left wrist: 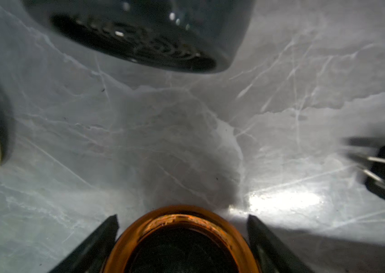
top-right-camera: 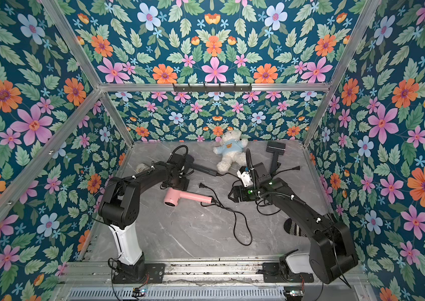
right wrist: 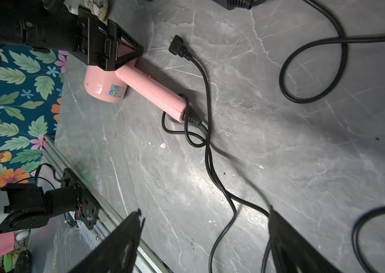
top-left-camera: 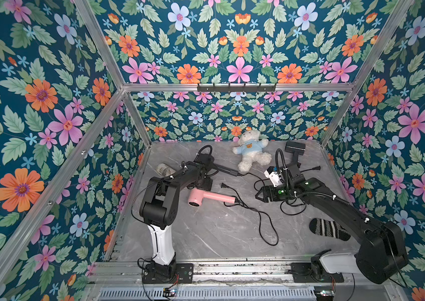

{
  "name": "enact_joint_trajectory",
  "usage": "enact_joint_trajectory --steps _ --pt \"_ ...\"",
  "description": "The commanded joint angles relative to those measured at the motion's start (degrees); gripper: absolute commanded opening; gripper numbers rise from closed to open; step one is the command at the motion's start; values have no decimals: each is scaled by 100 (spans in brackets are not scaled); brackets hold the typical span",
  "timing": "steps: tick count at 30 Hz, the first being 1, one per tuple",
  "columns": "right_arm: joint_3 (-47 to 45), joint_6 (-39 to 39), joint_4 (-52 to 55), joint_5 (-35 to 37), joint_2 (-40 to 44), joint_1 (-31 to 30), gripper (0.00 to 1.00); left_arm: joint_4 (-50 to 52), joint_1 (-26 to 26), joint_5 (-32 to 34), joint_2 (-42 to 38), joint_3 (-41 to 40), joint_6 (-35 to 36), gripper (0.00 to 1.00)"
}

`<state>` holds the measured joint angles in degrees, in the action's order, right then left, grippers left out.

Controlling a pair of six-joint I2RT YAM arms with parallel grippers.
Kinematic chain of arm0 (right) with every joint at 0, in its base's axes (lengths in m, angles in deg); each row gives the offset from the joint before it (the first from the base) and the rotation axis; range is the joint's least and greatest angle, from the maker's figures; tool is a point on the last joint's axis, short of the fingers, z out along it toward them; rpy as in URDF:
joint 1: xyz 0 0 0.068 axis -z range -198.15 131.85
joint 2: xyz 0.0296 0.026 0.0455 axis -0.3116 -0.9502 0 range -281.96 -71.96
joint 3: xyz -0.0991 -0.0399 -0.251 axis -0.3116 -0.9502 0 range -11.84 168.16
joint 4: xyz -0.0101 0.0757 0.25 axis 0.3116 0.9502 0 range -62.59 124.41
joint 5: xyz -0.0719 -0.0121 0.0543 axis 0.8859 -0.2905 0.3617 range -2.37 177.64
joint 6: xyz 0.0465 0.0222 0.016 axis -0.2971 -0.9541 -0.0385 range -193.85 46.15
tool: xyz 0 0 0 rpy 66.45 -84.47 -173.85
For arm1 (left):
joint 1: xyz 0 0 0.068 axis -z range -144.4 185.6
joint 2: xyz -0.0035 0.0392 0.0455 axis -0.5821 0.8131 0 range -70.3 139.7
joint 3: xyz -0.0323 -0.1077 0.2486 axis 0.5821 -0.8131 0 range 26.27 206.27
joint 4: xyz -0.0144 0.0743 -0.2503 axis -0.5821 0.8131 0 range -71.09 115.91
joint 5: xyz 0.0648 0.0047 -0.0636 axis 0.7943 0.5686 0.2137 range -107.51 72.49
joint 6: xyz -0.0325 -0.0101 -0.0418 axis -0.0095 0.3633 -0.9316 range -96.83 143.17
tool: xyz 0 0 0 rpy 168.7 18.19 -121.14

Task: Wrap the cord around the hair dryer
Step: Place the hair dryer at the center of the board, then pick up the hair dryer from the center of the board.

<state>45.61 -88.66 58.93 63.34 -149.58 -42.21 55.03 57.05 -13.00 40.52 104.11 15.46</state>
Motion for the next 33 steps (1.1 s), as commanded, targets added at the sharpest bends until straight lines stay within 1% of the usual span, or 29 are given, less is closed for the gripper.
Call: enact_joint_trajectory --steps 1,3,4,7,12,17,21,25,30,33 --pt "47 -51 280 242 -30 3 84 302 -6 -157 -51 297 231 99" --pt "77 -48 358 309 -41 -5 84 615 -4 -144 -114 518 381 99" --pt "82 -47 410 361 -38 -1 84 786 -6 -37 -208 587 448 99" --pt "57 -63 456 507 -35 1 84 972 -8 288 -702 487 486 99" --pt "56 -89 478 583 -146 4 84 1030 8 -149 -1449 -212 336 99" --pt "117 -90 521 597 -152 2 84 682 79 -444 -2116 -1172 296 99" --pt "161 -75 527 522 -152 0 84 628 102 -434 -2034 -1450 288 99" --pt "188 -79 555 522 -152 -2 84 413 125 -476 -1726 -1494 294 99" --pt "94 -87 618 546 -35 -1 84 111 113 -143 -1360 -1533 398 99" --pt "23 -84 639 575 52 1 84 -11 99 -114 -1142 -1542 435 99"
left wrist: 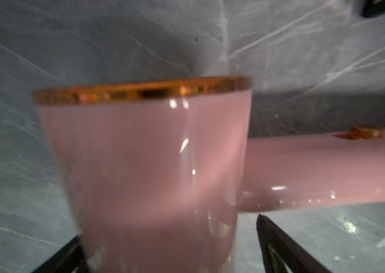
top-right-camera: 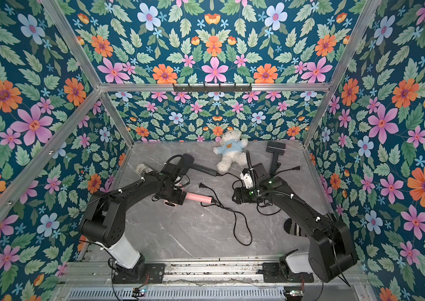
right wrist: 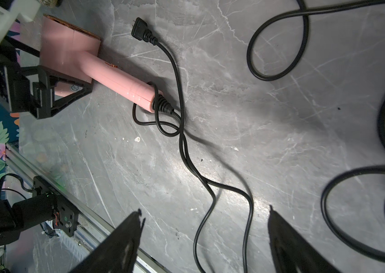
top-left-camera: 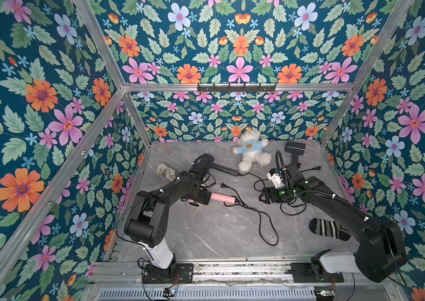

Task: Wrap the cord around the hair dryer
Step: Pick up the hair dryer from the center of the board.

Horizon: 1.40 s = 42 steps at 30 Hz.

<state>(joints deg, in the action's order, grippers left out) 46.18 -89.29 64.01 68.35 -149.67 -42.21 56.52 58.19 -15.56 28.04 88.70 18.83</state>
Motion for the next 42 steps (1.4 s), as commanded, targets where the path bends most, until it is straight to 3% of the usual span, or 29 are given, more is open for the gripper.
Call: enact_joint_trajectory --steps 1,6,8,15,22,26,30,33,39,42 --pt "-45 -24 137 83 78 3 84 -203 -17 125 175 -3 100 99" --pt "-98 6 168 101 122 -2 84 -343 -13 70 384 23 95 99" --pt "-104 17 168 101 114 3 84 -354 -14 64 452 52 108 91" --pt "-302 14 -160 -231 112 7 84 33 -22 200 406 229 74 42" --pt "-96 163 -398 -648 -60 8 84 1004 -7 886 -474 774 30 1" --pt "202 -90 -685 -1192 -316 -106 75 1523 75 1268 -793 1104 -36 0" --pt "448 72 -1055 -1139 -504 -679 71 1572 70 1355 -1115 1315 -143 0" --pt "-140 52 -2144 -1346 -132 -686 70 1610 65 1244 -1311 1572 -125 0" --pt "-562 738 -2552 -1046 106 -662 70 2159 10 991 -1283 2615 112 0" --pt "-1154 351 -4019 -1378 241 -629 67 2162 13 520 -1342 2851 135 0"
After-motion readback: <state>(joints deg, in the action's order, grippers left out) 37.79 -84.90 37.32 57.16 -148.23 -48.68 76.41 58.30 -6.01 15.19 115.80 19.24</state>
